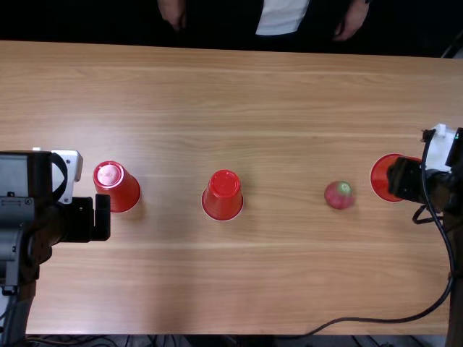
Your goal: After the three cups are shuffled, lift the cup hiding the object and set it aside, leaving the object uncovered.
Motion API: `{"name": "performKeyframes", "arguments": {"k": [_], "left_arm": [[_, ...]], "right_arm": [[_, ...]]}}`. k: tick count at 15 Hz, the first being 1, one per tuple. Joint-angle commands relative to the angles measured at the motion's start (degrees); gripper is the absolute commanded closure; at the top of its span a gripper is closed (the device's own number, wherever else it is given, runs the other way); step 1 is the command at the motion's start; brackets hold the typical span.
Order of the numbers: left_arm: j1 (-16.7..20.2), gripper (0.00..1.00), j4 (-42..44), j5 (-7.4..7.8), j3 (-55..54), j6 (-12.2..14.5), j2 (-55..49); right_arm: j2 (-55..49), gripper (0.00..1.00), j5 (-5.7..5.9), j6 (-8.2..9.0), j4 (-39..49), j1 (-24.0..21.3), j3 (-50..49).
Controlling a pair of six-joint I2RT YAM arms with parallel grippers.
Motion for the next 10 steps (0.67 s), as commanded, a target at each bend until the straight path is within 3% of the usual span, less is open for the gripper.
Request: {"name": "performKeyframes", "arguments": {"k": [1, 6, 10], "left_arm": [[-0.76, 0.0, 0.05, 0.56, -0.99, -0.03, 0.32], [-0.76, 0.0, 0.05, 0.46, -1.08, 0.07, 0.14], [-0.67, 0.0, -0.48, 0.46, -1.25, 0.07, -0.03]], "right_arm": [[-0.38, 1.0, 0.2, -0.31, 0.13, -1.54, -4.1], [0.5, 0.98, 0.31, -0.31, 0.87, -3.39, -14.39], [4.54, 0.85, 0.41, -0.1, 7.4, -4.09, -19.04]]}}
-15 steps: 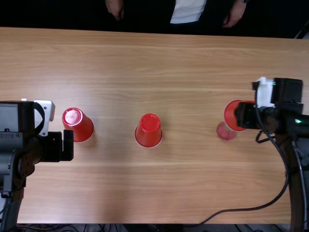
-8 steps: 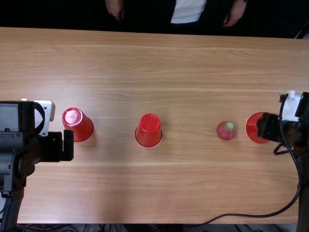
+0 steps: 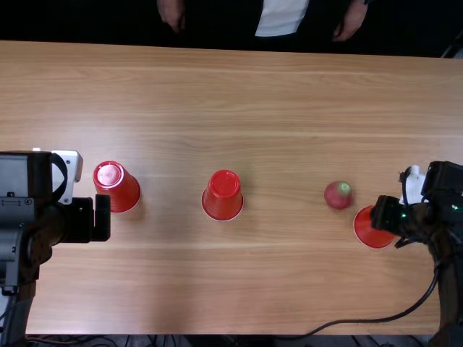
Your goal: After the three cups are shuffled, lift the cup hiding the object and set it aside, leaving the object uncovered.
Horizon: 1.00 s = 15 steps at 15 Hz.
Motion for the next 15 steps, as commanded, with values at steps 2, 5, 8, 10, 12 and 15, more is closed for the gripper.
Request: {"name": "performKeyframes", "arguments": {"k": [2, 5, 8, 10, 12, 15], "left_arm": [[-0.67, 0.0, -0.38, 0.35, -1.32, -0.06, -0.1], [-0.67, 0.0, -0.49, 0.35, -1.67, 0.05, -0.19], [-0.67, 0.0, -0.7, 0.35, -1.58, 0.05, -0.36], [-0.67, 0.0, -0.7, 0.35, -1.58, -0.06, -0.89], [-0.67, 0.0, -0.7, 0.14, -1.76, -0.06, -2.3], [-0.59, 0.0, -0.49, -0.07, -4.66, -0.16, -5.02]], "right_arm": [[0.21, 0.35, 0.39, -0.19, 2.39, -1.01, -2.16], [-0.58, 0.0, 0.28, -0.4, 2.61, -0.83, -2.33], [-6.91, 0.0, 0.18, -0.4, 2.61, -0.39, -0.75], [-14.03, 0.0, 0.18, -0.51, 2.18, -0.57, 2.06], [-15.17, 0.0, -0.03, -0.61, 1.45, 0.84, 4.88], [-20.36, 0.0, -0.14, -0.51, 1.34, 9.19, 5.4]]}}
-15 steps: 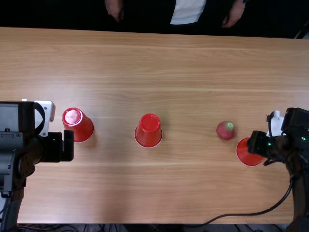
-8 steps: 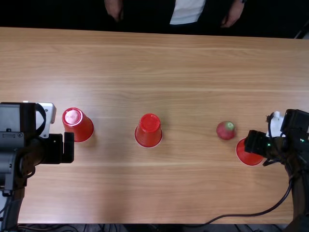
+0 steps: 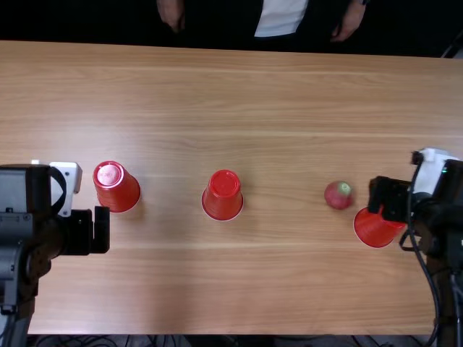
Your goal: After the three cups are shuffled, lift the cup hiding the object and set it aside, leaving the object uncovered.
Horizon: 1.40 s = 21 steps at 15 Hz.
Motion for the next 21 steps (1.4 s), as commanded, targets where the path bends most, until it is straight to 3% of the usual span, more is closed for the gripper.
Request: {"name": "performKeyframes", "arguments": {"k": [1, 4, 7, 11, 14, 16, 17, 19, 21], "left_arm": [[-0.59, 0.0, 0.04, 0.01, -2.37, -0.18, -2.49], [-0.41, 0.0, 0.57, 0.01, -6.85, -0.18, -7.5], [-0.24, 0.0, 0.78, 0.12, -12.65, -0.29, -13.74], [0.12, 0.0, 1.62, 0.22, -21.71, -0.6, -24.55], [0.2, 0.0, 8.05, 0.12, -31.37, -0.71, -35.28], [0.29, 0.0, 9.32, 0.12, -35.68, -0.71, -42.48], [0.47, 0.0, 9.42, 0.22, -37.44, -0.71, -44.86], [1.79, 0.0, 10.37, 0.22, -41.04, -0.92, -50.48], [4.07, 0.0, 17.12, 0.22, -46.32, -0.92, -60.68]], "right_arm": [[-5.33, 0.0, -0.16, 0.08, 0.07, 4.66, 0.2], [-9.72, 0.0, -0.16, 0.71, -0.03, 12.13, -3.23], [-15.97, 0.0, -0.16, 1.03, -1.72, 14.94, -8.5], [-28.18, 0.0, 0.05, 1.45, -0.77, 15.03, -16.85], [-37.5, 0.0, 0.26, 1.45, -0.03, 14.5, -22.92], [-44.53, 0.0, 1.95, 1.34, 0.81, 14.15, -26.34], [-48.57, 0.0, 2.27, 1.24, 1.55, 13.53, -28.1], [-55.78, 0.0, 2.27, 1.13, 1.65, 11.16, -30.83], [-62.46, 0.0, 2.37, 1.03, 2.08, 8.96, -33.64]]}}
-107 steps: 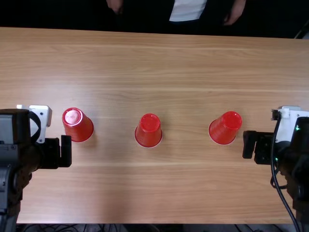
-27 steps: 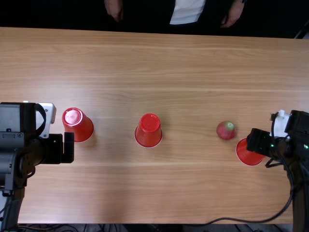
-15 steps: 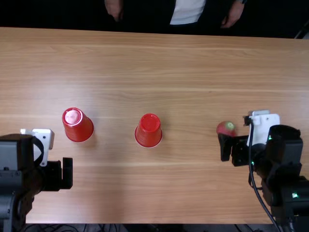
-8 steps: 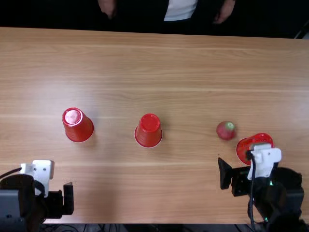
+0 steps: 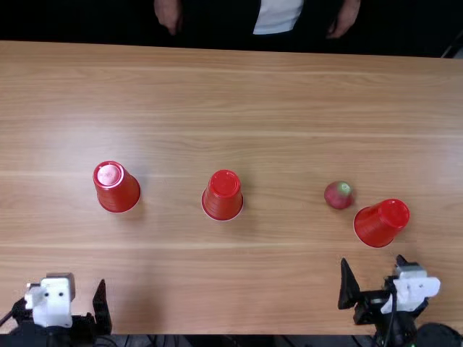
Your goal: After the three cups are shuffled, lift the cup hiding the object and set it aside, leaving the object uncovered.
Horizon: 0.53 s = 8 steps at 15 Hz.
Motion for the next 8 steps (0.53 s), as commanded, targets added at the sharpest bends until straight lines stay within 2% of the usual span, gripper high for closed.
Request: {"name": "performKeyframes", "arguments": {"k": [1, 2, 5, 7, 8], "left_arm": [[1.41, 0.0, 2.61, 0.27, -3.86, -0.68, -6.32], [1.58, 0.0, 4.3, 0.37, -6.06, -0.68, -7.73], [1.23, 0.0, 9.78, 2.06, -10.28, -0.79, -7.73], [0.44, 0.0, 15.79, 7.02, -13.71, -0.68, -7.73], [0.44, 0.0, 18.64, 7.65, -15.55, -0.68, -7.73]], "right_arm": [[-3.5, 0.0, 0.89, 0.13, 0.94, -1.4, -2.43], [-5.61, 0.0, 0.89, 0.13, 1.57, -2.46, -3.66], [-8.78, 0.0, 0.89, -0.4, 3.36, -4.65, -6.65], [-8.78, 0.0, 0.99, 0.13, 3.57, -5.44, -6.83], [-8.78, 0.0, 0.89, 0.13, 3.89, -5.53, -6.92]]}}
